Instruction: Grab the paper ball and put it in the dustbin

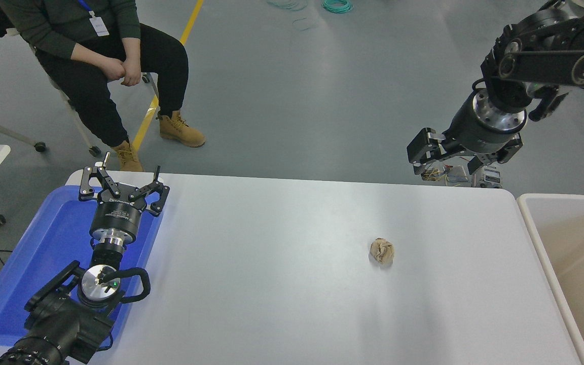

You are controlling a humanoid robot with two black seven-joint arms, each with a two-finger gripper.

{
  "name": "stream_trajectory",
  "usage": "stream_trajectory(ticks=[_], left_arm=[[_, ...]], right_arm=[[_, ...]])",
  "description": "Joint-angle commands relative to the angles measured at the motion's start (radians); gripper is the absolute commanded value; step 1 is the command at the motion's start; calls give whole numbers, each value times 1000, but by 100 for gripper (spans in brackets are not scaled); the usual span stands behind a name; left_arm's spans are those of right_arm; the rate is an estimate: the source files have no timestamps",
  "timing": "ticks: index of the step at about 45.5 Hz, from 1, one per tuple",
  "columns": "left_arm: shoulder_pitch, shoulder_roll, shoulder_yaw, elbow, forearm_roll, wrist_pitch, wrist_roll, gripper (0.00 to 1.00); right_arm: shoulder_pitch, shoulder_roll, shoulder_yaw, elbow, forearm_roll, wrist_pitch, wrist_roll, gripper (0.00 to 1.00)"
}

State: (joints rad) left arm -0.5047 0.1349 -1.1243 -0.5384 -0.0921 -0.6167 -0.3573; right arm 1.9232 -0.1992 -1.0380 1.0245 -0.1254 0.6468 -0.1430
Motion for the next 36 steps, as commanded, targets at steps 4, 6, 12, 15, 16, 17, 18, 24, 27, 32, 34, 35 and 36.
stream_trajectory(ticks=[4, 6, 12, 15, 16, 17, 18, 24, 27, 32, 34, 35, 36], left_arm=[[0, 0, 0, 0, 0, 0, 0, 100], [0, 0, 1, 0, 0, 0, 0, 100], [0, -1, 0, 0, 0, 0, 0, 100], [0, 0, 0, 0, 0, 0, 0, 100], [0, 0, 0, 0, 0, 0, 0, 100], [0, 0, 0, 0, 0, 0, 0, 100], [0, 0, 0, 0, 0, 0, 0, 100], [0, 0, 0, 0, 0, 0, 0, 100], [0, 0, 0, 0, 0, 0, 0, 100], [0, 0, 0, 0, 0, 0, 0, 100], [0, 0, 0, 0, 0, 0, 0, 100], [0, -1, 0, 0, 0, 0, 0, 100], [0, 0, 0, 0, 0, 0, 0, 100]], right_arm=[[-210, 135, 21, -187, -16, -125, 2, 100], [-239, 155, 21, -213, -19, -134, 3, 100], [-326, 199, 22, -297, -20, -160, 5, 100], [-365, 199, 29, -336, -20, -176, 5, 100], [-377, 199, 33, -348, -19, -180, 5, 100], [-388, 199, 41, -359, -19, -185, 5, 100], [-398, 199, 50, -369, -19, -187, 5, 100], [-457, 199, 142, -422, -19, -191, 5, 100], [-483, 199, 151, -440, -19, -191, 5, 100], [-509, 199, 153, -458, -20, -196, 5, 100], [-524, 199, 153, -468, -22, -202, 5, 100], [-532, 199, 153, -472, -25, -203, 6, 100], [-539, 199, 153, -478, -31, -206, 6, 100]])
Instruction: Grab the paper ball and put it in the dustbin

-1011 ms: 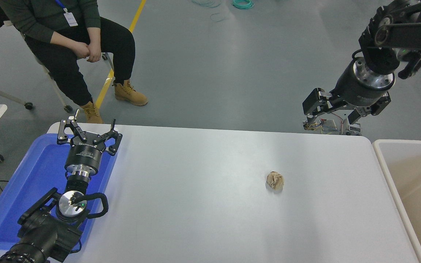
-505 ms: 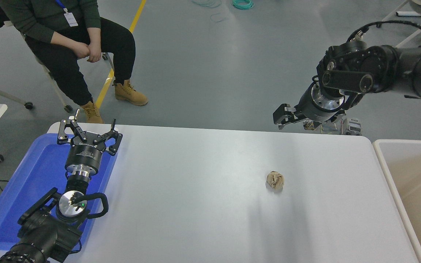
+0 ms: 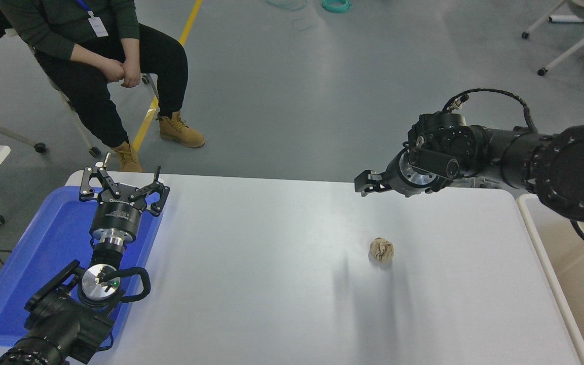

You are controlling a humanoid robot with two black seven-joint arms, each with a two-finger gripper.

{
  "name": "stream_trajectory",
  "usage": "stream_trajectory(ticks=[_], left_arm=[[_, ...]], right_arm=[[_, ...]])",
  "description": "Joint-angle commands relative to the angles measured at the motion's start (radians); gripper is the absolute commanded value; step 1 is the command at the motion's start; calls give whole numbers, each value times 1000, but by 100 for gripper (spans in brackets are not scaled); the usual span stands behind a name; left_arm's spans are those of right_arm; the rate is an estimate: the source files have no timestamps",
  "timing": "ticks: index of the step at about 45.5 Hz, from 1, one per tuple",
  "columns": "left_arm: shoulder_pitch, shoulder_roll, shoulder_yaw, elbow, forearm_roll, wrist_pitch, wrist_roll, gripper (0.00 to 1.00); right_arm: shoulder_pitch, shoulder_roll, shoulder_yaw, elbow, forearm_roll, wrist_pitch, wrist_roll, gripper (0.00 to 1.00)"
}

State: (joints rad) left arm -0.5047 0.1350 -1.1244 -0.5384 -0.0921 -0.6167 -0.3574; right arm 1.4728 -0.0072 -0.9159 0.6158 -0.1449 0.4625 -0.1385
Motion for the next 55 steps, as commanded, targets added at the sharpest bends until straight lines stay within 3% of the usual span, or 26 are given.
stream_trajectory(ticks=[1, 22, 55], left_arm=[[0, 0, 0, 0, 0, 0, 0, 100], [0, 0, 0, 0, 0, 0, 0, 100], [0, 0, 0, 0, 0, 0, 0, 100]], right_arm=[[-97, 7, 31, -76, -19, -27, 2, 100], [-259, 7, 34, -162, -122, -96, 14, 100], [-298, 7, 100, -154, -124, -93, 30, 100]])
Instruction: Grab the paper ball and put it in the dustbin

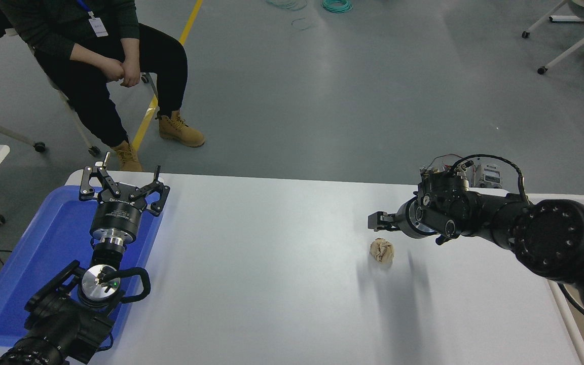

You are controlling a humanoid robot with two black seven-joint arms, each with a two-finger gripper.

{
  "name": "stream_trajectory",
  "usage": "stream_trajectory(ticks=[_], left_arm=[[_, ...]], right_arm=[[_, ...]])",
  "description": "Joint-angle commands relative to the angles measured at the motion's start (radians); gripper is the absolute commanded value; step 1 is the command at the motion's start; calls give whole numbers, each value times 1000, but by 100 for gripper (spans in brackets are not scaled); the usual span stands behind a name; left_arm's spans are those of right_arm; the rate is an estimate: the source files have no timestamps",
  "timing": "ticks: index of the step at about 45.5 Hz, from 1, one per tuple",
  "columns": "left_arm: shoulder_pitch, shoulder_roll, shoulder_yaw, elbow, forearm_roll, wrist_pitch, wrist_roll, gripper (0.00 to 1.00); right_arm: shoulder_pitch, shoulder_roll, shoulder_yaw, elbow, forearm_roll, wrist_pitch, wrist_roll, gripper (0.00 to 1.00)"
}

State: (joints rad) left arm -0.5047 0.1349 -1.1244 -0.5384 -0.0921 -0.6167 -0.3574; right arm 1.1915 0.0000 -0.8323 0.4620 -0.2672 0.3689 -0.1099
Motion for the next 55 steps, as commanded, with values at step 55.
stream_trajectory(ticks=[55], left_arm=[[0, 0, 0, 0, 0, 0, 0, 100]], right_arm=[[-85, 0, 25, -31, -84, -2, 87, 100]])
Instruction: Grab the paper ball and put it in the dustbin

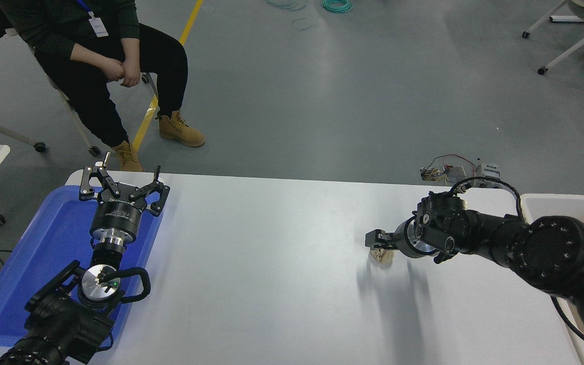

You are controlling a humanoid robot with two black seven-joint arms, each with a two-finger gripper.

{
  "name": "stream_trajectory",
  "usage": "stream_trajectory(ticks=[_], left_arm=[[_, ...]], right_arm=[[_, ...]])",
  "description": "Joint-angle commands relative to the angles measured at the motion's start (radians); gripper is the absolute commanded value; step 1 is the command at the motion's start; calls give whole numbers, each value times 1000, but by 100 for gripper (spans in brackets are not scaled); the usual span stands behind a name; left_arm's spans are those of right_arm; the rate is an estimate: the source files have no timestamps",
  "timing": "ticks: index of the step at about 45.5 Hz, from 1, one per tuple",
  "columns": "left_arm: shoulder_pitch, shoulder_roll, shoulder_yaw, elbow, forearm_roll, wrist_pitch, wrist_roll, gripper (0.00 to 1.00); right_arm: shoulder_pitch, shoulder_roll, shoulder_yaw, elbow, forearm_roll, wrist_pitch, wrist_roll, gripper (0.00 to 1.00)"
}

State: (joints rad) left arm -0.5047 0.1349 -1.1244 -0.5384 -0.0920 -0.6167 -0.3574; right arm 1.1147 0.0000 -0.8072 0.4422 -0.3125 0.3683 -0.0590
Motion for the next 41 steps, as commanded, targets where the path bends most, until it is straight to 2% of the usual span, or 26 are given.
stream_trajectory(ticks=[1, 12, 17, 20, 23, 33, 41], left_arm=[[0, 0, 0, 0, 0, 0, 0, 100], [0, 0, 0, 0, 0, 0, 0, 100], [0, -1, 0, 0, 0, 0, 0, 100], [0, 0, 0, 0, 0, 0, 0, 100], [0, 0, 0, 0, 0, 0, 0, 100], [0, 0, 0, 0, 0, 0, 0, 100], [0, 0, 0, 0, 0, 0, 0, 100]], right_arm=[[-9, 0, 0, -11, -40, -2, 36, 100], [-27, 0, -1, -30, -57, -2, 38, 97], [-36, 0, -1, -34, -71, -5, 48, 86], [-42, 0, -1, -37, -85, -5, 70, 84], [-44, 0, -1, -37, -106, -5, 90, 76], [-49, 0, -1, -37, -155, -5, 153, 25], [-47, 0, -1, -37, -189, -5, 163, 8]])
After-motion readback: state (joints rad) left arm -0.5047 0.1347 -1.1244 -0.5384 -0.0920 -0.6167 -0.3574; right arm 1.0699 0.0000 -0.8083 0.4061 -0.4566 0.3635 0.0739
